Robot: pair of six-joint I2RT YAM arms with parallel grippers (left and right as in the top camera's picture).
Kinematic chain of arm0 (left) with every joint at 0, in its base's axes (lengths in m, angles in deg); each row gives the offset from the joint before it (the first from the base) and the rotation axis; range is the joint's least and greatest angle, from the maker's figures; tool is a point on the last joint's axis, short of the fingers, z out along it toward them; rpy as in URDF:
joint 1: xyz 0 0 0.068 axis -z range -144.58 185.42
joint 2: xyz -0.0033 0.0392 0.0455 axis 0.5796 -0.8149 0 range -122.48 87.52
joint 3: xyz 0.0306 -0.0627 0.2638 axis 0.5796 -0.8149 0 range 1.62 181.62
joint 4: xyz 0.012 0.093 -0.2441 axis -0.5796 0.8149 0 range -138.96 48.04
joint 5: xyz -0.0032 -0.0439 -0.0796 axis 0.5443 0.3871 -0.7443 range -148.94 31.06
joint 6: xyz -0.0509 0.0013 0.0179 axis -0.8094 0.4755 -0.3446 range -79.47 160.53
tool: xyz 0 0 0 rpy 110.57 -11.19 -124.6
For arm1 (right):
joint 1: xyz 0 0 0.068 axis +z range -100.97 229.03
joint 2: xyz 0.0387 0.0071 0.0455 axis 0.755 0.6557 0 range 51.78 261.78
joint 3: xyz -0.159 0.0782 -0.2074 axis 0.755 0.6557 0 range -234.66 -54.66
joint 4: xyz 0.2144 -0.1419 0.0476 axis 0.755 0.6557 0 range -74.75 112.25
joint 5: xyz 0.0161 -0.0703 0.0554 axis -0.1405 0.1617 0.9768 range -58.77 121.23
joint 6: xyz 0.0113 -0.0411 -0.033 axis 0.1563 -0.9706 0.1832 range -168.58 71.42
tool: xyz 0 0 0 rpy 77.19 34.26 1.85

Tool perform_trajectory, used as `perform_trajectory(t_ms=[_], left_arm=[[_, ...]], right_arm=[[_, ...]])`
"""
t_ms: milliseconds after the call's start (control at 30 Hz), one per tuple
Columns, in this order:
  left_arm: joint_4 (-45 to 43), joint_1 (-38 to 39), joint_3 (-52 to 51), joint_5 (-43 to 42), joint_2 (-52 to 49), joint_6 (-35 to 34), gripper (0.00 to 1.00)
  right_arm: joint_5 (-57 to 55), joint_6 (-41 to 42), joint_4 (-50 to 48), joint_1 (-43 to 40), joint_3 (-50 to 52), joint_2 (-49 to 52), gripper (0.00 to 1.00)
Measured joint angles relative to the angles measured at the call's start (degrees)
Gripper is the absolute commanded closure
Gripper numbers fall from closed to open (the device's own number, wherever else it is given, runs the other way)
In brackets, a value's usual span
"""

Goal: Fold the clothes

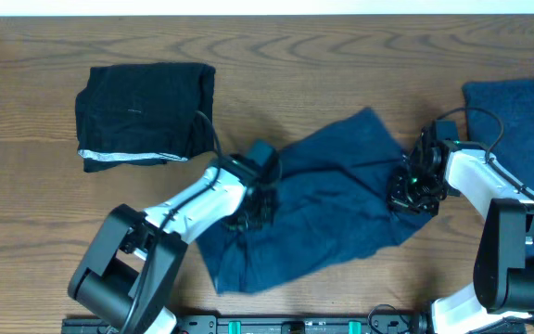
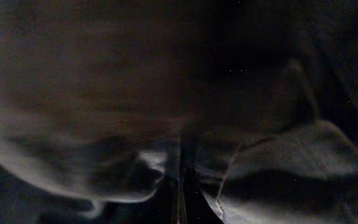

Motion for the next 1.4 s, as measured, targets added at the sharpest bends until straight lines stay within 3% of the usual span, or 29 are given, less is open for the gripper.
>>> perform_trajectory(t_ms=[300,600,867,1033,1167,1400], left_arm=[[-21.5,-6.0,0.1,1.7,-2.5,9.2,0.94],[-39.3,-6.0,-0.4,3.4,-4.6,14.1,0.94],[-53.8,-6.1,0.2,6.0,-13.2,14.9,0.94],[-53.7,-6.9,2.1,6.2,-14.5,15.3,0.94],[-48.8,-8.1,3.7,6.4,-12.8,16.0,0.94],[-34.5,-9.5,6.9,7.0,3.2,16.3,0.94]], right_arm=[[1.2,0.2,-3.3,0.0,0.0,0.0,0.99],[0.0,1.2,-17.9,0.0,0.2,0.8,0.99],[-7.6,1.9,-29.8,0.0,0.6,1.9,0.98],[-9.5,2.3,-35.9,0.0,0.7,2.0,0.99],[-9.2,2.4,-36.7,0.0,0.3,2.0,0.99],[-5.0,2.1,-26.2,-2.0,-6.4,-1.5,0.99]])
